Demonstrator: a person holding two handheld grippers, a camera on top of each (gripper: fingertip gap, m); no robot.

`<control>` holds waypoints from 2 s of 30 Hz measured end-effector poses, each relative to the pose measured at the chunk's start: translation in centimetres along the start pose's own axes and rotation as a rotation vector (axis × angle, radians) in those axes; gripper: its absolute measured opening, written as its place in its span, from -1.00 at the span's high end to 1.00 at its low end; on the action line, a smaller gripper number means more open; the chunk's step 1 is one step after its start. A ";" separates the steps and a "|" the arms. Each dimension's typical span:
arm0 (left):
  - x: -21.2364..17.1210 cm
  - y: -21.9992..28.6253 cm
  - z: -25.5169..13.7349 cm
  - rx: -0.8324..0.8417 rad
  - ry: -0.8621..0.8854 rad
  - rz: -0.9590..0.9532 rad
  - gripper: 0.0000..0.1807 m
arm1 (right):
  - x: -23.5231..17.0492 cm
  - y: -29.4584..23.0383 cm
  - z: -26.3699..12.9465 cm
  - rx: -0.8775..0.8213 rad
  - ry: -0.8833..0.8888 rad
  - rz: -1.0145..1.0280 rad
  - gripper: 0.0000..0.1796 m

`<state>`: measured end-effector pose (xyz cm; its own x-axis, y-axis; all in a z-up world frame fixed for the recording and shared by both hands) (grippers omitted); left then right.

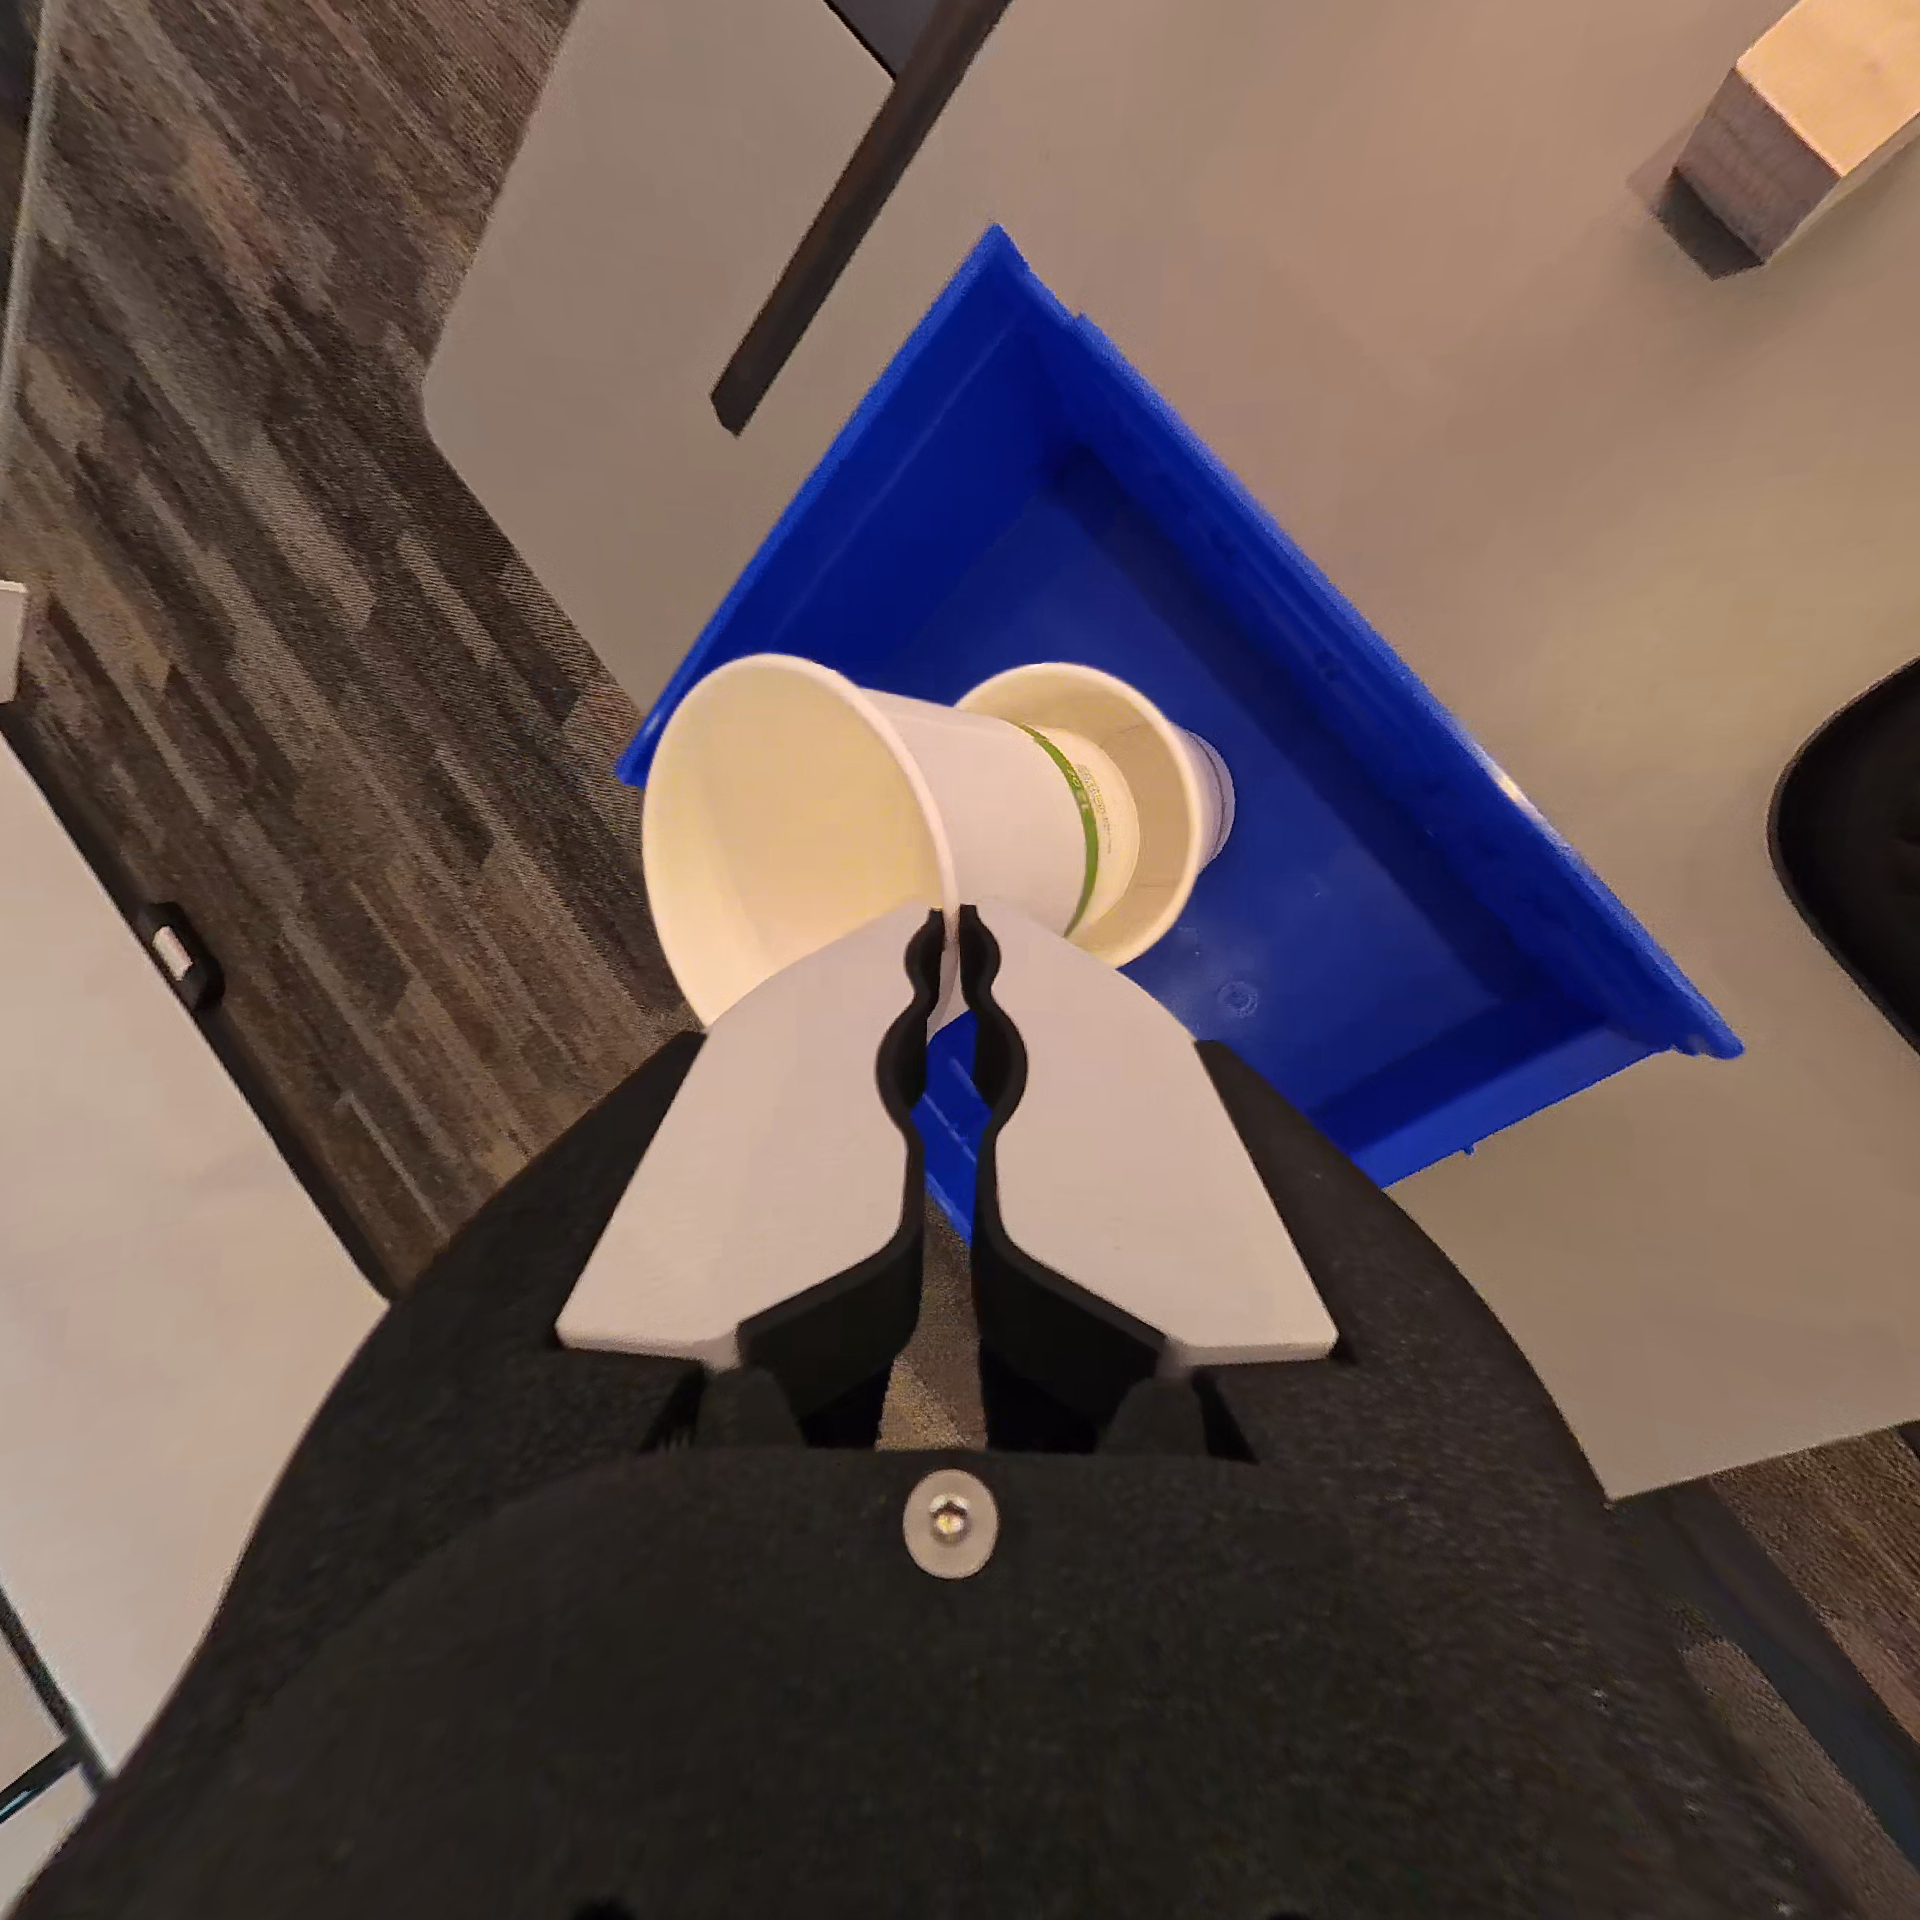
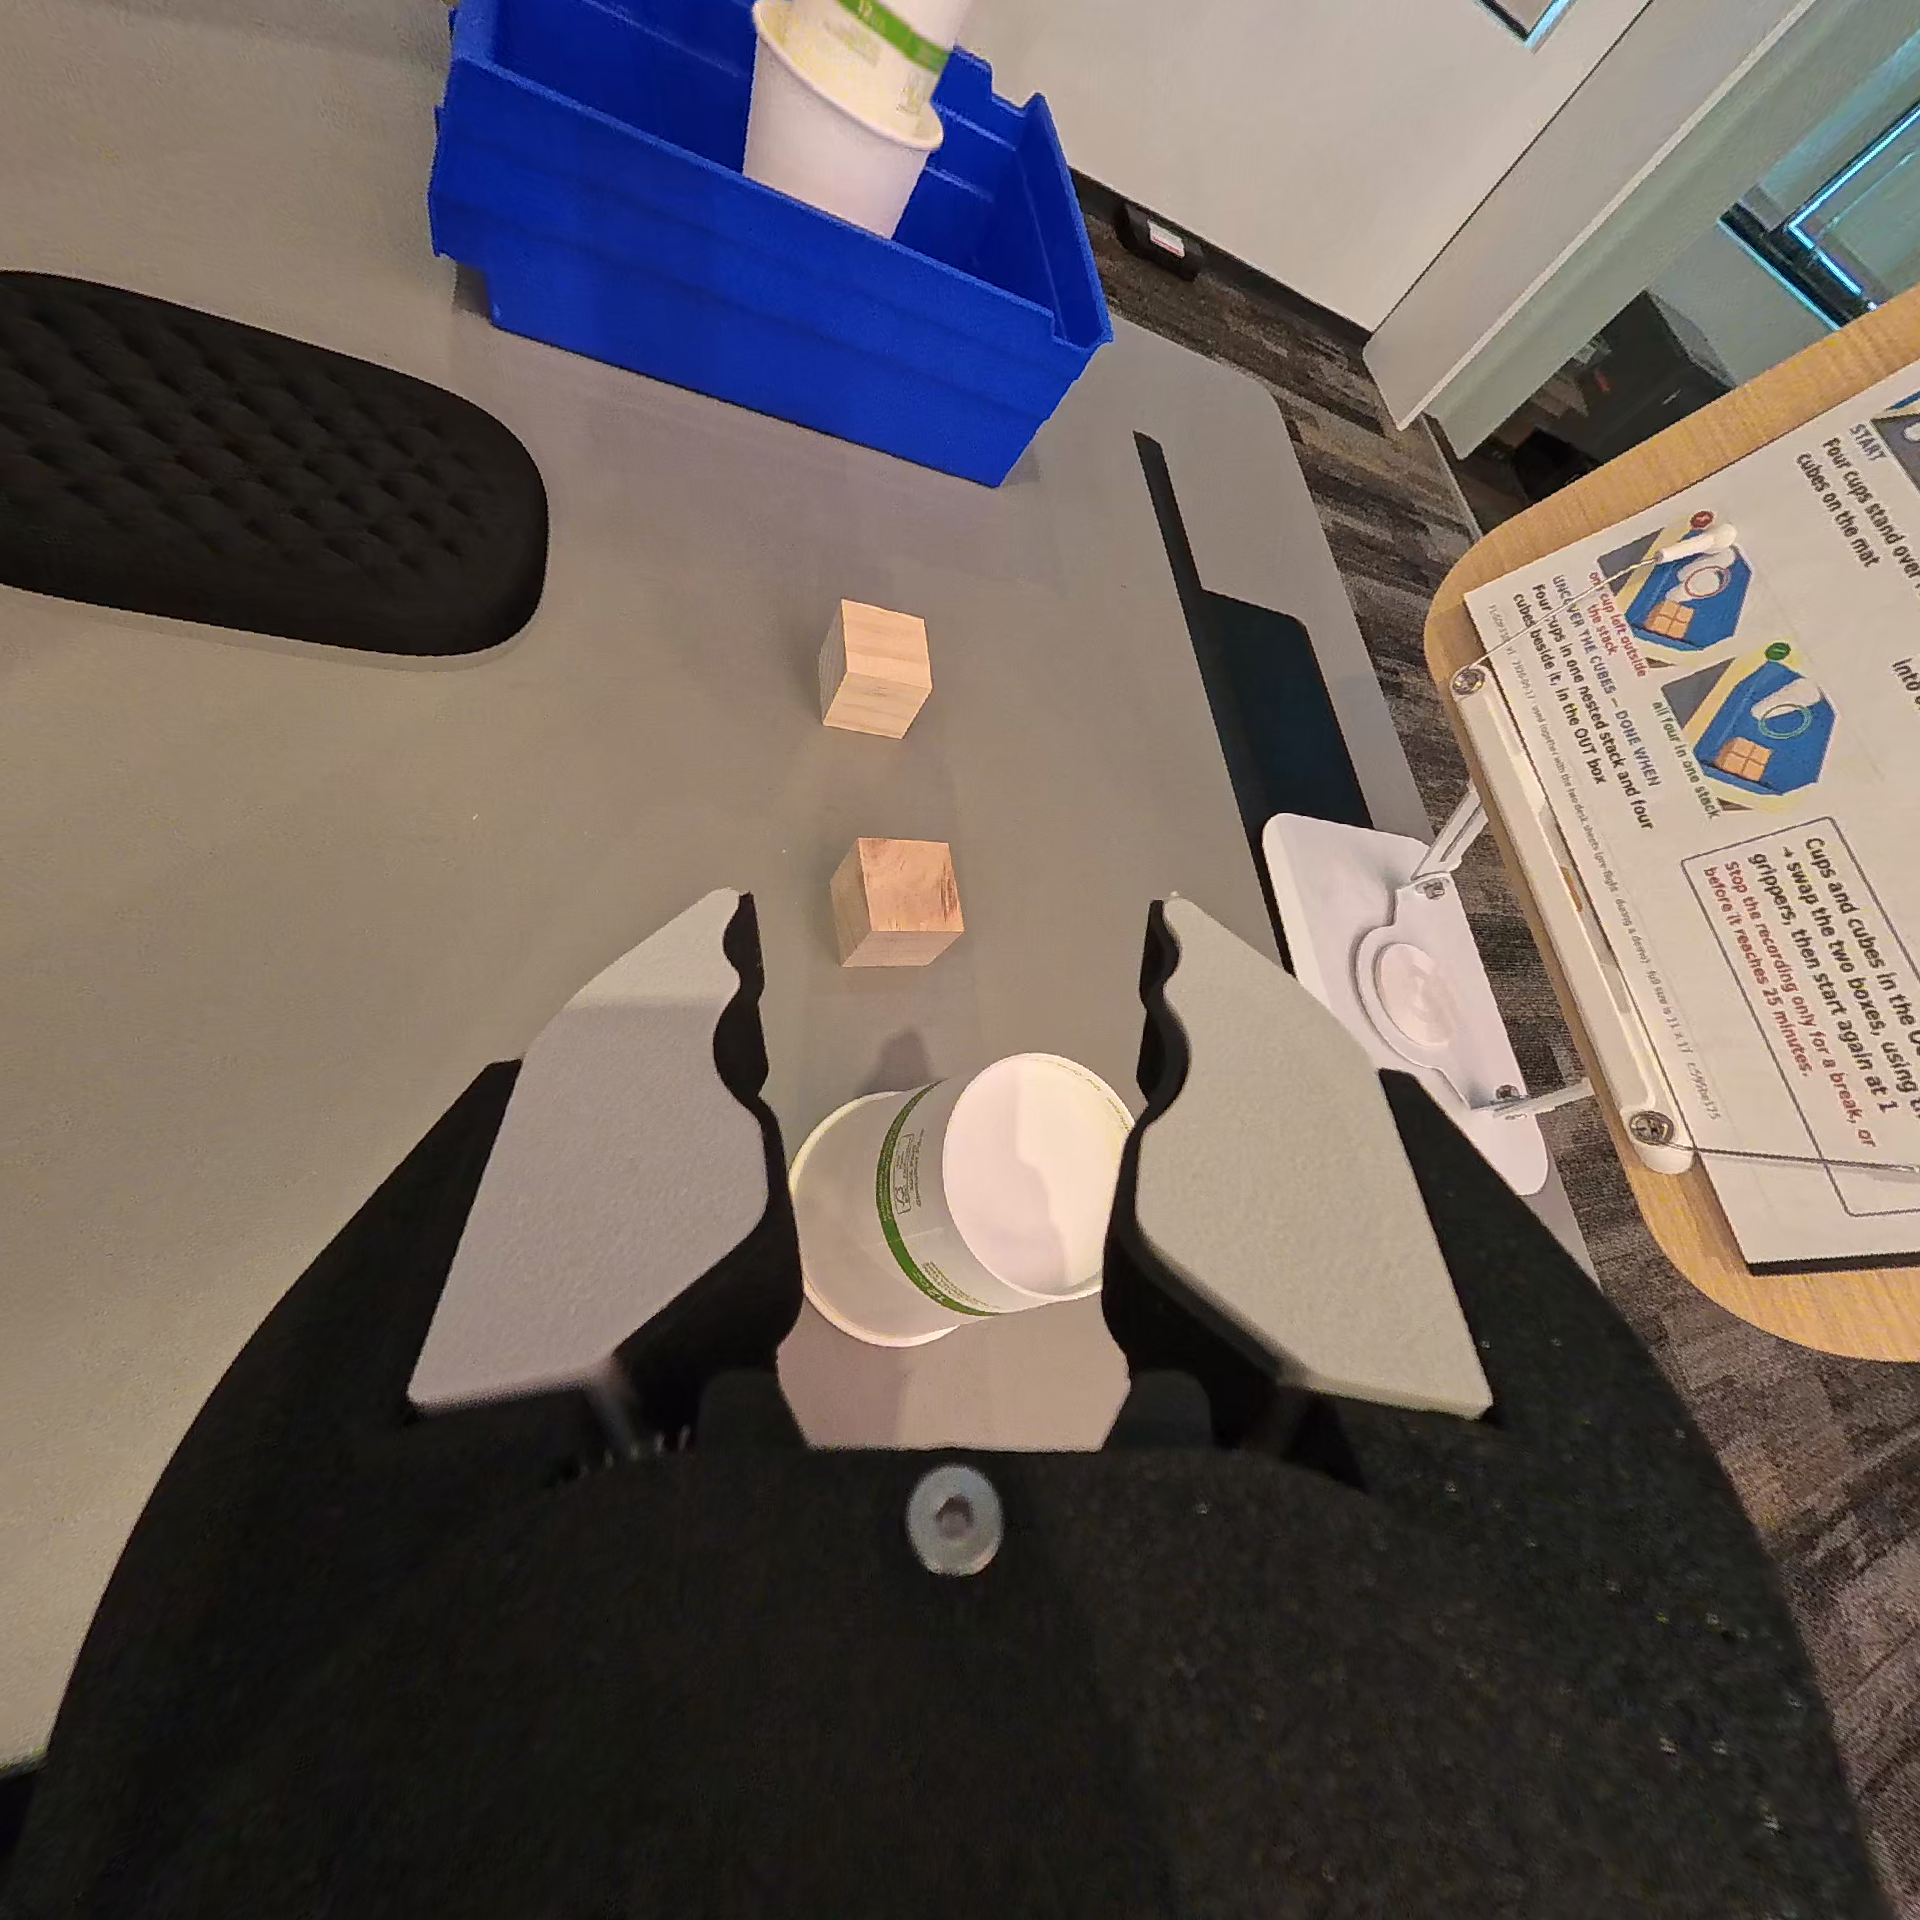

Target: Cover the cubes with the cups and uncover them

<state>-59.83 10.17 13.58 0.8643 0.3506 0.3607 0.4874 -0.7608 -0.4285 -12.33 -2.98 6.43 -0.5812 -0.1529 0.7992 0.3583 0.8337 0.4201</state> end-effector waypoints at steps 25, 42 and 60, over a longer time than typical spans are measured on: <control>16.3 12.0 -14.4 -0.127 0.781 0.110 0.97 | 5.4 0.5 0.0 -0.242 0.437 0.085 0.08; 19.9 18.5 -14.7 -0.391 0.970 0.146 0.97 | 7.4 -0.1 -0.2 -0.324 0.766 0.173 -0.07; 19.3 19.3 -13.7 -0.374 0.952 0.152 0.77 | 7.5 -0.1 -1.6 -0.306 0.811 0.138 0.11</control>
<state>-35.42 -5.19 23.66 0.3778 -0.2167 0.9002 0.1712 -0.9391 -0.2979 -15.55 -5.08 13.04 0.1389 -0.4881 0.8617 0.6354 0.7113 0.3006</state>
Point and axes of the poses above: each gripper's, where its closed fingertips meet, z out along the fingers, x out of its top, y = z × x across the jaws, the point moved 9 cm from there along -z, back along the fingers, and after that the axes turned 4 degrees about y, right-handed, at the moved point
